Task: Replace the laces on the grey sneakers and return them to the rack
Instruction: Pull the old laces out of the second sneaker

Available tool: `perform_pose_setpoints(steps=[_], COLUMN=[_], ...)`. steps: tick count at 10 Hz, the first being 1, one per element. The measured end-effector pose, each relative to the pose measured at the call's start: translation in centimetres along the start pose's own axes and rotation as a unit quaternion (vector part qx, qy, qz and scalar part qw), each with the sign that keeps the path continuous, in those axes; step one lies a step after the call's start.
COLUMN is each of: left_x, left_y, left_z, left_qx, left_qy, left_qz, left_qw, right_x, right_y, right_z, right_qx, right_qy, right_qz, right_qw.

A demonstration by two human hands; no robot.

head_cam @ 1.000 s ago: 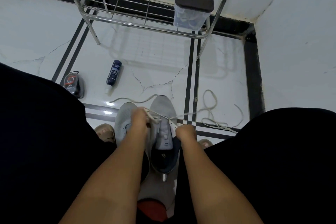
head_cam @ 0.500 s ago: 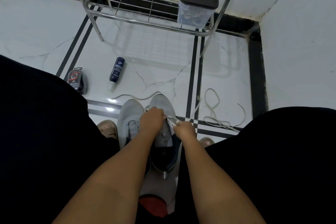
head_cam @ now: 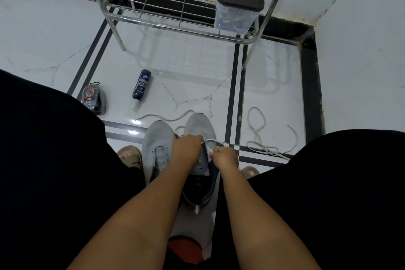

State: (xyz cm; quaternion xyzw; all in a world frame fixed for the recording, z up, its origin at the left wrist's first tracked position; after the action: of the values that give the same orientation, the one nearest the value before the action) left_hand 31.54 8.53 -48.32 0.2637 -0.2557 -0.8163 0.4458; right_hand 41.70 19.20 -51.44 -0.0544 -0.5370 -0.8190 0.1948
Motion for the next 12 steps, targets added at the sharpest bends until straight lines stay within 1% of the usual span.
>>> perform_pose_setpoints(steps=[1,2,3,4,5,6,7,8,9,10,11,12], left_x=[-0.1,0.9,0.6,1.1,4.7,9.0,11.0,10.1,5.8,4.9,3.1,2.6], left_y=[0.3,0.1,0.3,0.5,0.8,1.0,0.1,-0.4,1.5,1.8,1.3,1.4], left_z=[0.7,0.6,0.4,-0.2,0.7,-0.7,0.5,5.1,6.8,4.3,-1.2,-1.5], left_qx=[-0.029,-0.013,-0.017,-0.015,-0.079,-0.142,-0.102,-0.149,-0.214,-0.168,0.032,0.011], left_qy=[-0.01,0.108,0.087,0.144,0.398,0.767,0.821,0.564,0.288,0.201,0.203,0.169], left_qz=[-0.011,0.013,0.004,0.028,0.083,0.157,0.194,0.134,0.09,0.097,0.073,0.06], left_qw=[0.999,0.994,0.996,0.989,0.91,0.606,0.528,0.801,0.929,0.96,0.976,0.984], right_x=[0.0,0.2,0.3,-0.2,-0.8,-1.3,-1.6,-1.6,0.1,2.8,6.3,7.8], right_y=[-0.2,-0.5,-0.6,-0.6,-0.6,-0.7,-0.8,-0.8,-0.8,-0.2,-0.6,-0.7], right_z=[-0.2,-0.4,-0.5,-0.4,-0.1,0.1,-0.1,0.0,0.7,2.1,0.8,-1.3], right_qx=[0.006,0.008,0.01,0.016,0.019,0.015,0.01,0.016,-0.006,-0.057,-0.013,0.006], right_qy=[0.019,0.029,0.023,0.019,0.014,0.011,-0.034,-0.03,-0.037,-0.066,0.021,0.145], right_qz=[0.002,0.012,0.016,0.002,-0.028,-0.046,-0.025,-0.039,0.002,0.085,0.172,0.22], right_qw=[1.0,0.999,1.0,1.0,0.999,0.999,0.999,0.999,0.999,0.993,0.985,0.965])
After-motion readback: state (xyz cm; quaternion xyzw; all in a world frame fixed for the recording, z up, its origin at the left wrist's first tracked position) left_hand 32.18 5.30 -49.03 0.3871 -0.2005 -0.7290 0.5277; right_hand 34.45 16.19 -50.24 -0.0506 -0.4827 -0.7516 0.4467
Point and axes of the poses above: each hand's wrist, its own y-axis away from the middle knuckle, its own z-axis out of the back of the hand, x = y × z, the point moved 10 cm from there along -y, towards the middle knuckle, and after that the axes turned 14 degrees about x, right-handed, at the moved point
